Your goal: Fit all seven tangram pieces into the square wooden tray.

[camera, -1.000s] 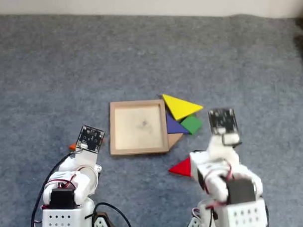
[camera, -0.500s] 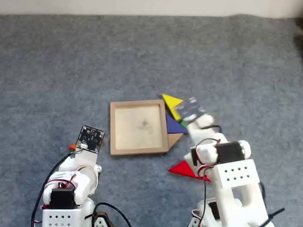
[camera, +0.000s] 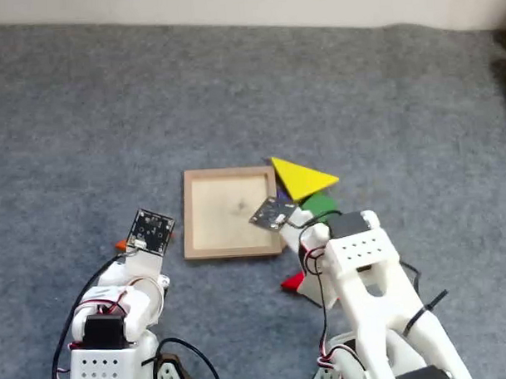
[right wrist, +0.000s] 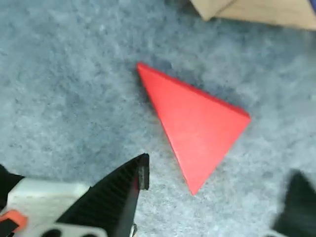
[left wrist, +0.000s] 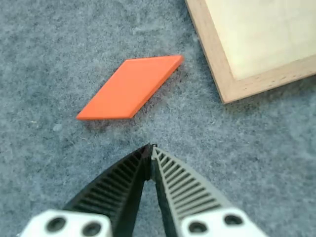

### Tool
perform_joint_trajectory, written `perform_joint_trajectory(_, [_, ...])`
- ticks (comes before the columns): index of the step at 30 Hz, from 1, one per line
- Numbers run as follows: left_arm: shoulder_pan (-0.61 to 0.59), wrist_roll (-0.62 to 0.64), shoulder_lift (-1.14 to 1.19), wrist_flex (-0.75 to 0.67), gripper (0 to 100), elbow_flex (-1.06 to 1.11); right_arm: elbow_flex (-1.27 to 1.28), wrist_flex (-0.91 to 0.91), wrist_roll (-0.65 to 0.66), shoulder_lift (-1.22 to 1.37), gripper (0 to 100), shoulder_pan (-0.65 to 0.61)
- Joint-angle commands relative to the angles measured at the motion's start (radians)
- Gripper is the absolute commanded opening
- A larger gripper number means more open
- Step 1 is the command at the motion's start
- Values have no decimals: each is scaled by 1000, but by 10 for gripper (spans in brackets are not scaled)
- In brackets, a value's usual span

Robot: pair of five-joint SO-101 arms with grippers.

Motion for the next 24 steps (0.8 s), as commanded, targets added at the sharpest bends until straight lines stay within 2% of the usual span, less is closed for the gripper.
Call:
perform_joint_trajectory(1, [15,8,-48,3,25,24,-54,-65,17,18,477,-22])
perform_joint_trajectory(13, [15,8,-48,3,25,24,7,-300,15,237,475,-79])
perform_joint_trajectory(24, [15,8,-48,3,25,24,-1,-240,15,320,475,-82])
